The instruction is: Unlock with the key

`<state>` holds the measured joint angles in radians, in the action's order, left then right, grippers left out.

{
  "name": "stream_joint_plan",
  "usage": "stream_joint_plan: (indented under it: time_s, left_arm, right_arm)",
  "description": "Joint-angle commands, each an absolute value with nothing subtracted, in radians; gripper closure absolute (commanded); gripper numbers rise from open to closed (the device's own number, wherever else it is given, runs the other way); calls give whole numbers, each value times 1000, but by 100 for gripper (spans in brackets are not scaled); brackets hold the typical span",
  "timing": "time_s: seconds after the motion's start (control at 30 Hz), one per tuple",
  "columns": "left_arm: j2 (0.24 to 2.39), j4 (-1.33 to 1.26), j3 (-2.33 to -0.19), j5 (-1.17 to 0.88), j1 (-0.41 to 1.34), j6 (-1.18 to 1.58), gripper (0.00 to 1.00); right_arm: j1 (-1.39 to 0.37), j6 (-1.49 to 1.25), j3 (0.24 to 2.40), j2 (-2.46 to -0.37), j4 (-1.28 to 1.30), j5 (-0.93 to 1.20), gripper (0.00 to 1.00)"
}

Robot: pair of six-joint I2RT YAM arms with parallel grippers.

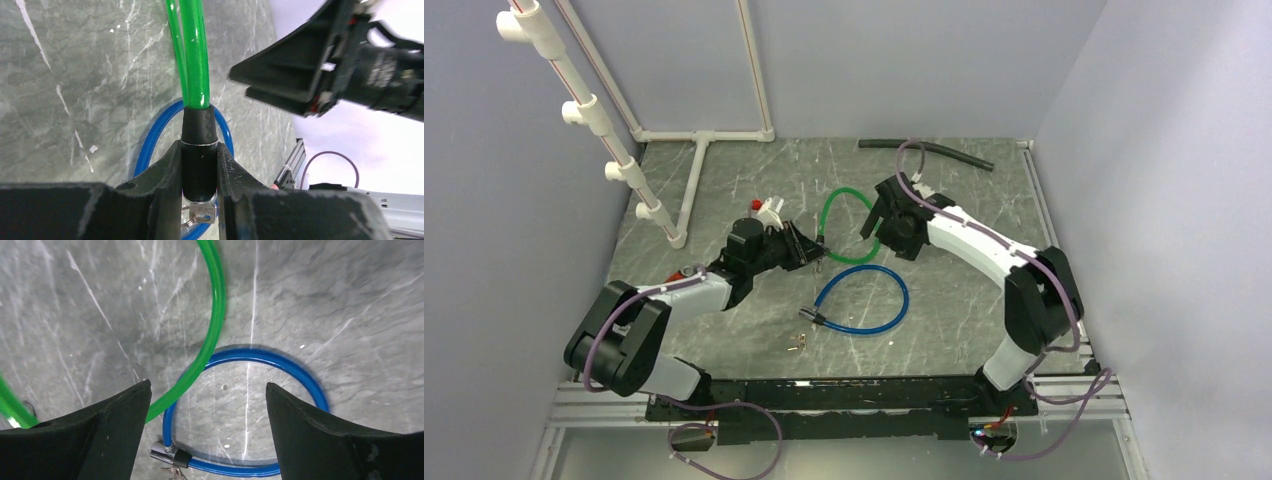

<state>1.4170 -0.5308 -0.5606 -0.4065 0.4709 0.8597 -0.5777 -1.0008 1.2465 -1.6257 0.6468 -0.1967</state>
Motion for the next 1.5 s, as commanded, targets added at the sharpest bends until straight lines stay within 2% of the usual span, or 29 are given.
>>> stream_joint_plan:
  time_s: [0.0,0.27,0.43,0.63,0.67,0.77,0.8,0.87,1.0,1.33,1.47]
  left_arm:
    - [1446,-742,-562,-406,475,966,100]
    - [1625,-985,-552,-444,476,1085,100]
    - [1685,-1019,-563,-452,476,1091,100]
    - [1706,-1049,-562,-463,477,1098,100]
    - [1708,-1054,-562,-465,477,1098,100]
    - [1714,-1069,-564,-474,478,1101,100]
    - [1713,-1069,-565,-474,480,1099,100]
    - [1702,-1052,-565,-472,480,1090,100]
    - [1647,-954,-559,-444,480,1043,100]
    - [1494,-650,-591,-338,480,872,100]
    - [1450,-537,-620,-301,480,804,100]
  right_arm:
    - [-584,-1061,1280,-1680,620,-59,15]
    - [-583,-1077,1304,-1764,603,-37,17]
    - [-557,-1075,1306,-1823,577,-50,27]
    - [-539,-1055,1329,-1894,542,-26,28]
    - [-540,-1052,1323,-1901,525,-11,34]
    - [-540,-1049,1310,-1922,493,18,72]
    - [-539,-1047,1309,-1928,492,16,78]
    - [-532,-1036,1298,-1930,484,5,99]
    - [-492,-998,1260,-1910,471,3,100]
    - [-479,-892,1259,-1822,554,-161,100]
    - [-472,-723,1321,-1825,589,-237,100]
